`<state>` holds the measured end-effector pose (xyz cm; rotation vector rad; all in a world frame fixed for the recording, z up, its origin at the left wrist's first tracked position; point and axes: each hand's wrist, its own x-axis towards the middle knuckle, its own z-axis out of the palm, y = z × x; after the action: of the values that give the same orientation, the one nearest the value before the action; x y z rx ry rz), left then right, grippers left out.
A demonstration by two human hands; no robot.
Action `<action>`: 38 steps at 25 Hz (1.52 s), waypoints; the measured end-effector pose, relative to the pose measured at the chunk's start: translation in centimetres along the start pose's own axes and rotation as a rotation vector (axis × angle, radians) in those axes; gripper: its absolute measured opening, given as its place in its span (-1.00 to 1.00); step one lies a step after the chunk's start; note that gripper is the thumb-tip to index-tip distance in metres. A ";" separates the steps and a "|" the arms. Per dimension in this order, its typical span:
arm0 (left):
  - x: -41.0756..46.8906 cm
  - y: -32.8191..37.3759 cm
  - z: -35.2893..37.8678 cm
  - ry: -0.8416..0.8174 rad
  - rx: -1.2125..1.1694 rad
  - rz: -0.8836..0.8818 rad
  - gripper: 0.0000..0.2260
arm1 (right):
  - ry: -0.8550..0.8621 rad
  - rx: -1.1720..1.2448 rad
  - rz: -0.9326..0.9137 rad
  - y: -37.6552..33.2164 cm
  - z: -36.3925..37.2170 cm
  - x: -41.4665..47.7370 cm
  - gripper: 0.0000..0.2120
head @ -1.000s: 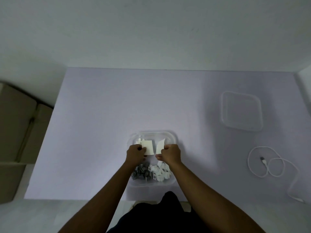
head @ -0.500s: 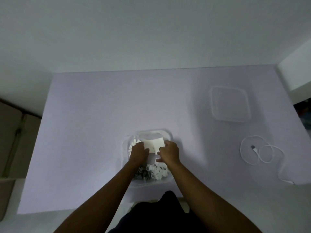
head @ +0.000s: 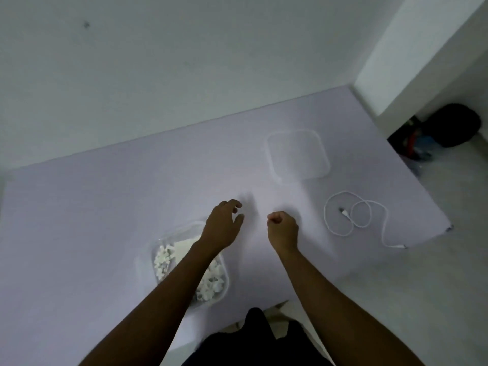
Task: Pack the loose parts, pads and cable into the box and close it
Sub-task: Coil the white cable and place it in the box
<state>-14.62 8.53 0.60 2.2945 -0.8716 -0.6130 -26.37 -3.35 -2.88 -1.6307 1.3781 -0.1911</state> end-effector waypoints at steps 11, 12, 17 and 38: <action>8.1 12.3 19.7 -0.535 0.137 0.121 -0.72 | 0.053 -0.353 -0.104 13.4 -17.1 10.6 -0.68; 8.6 12.9 21.0 -0.554 0.137 0.117 -0.71 | -0.003 -0.441 -0.138 14.8 -17.9 11.3 -0.67; 10.0 13.2 24.9 -0.639 0.190 0.051 -0.62 | -0.018 -0.701 -0.378 17.7 -18.8 13.5 -0.91; 6.6 22.3 -3.6 -0.285 -0.287 0.155 -0.65 | -0.472 0.538 -0.603 -22.5 -22.6 8.4 -0.85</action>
<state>-17.55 -8.28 16.82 1.8919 -1.0093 -0.9447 -22.71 -24.91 21.86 -1.4534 0.4017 -0.4520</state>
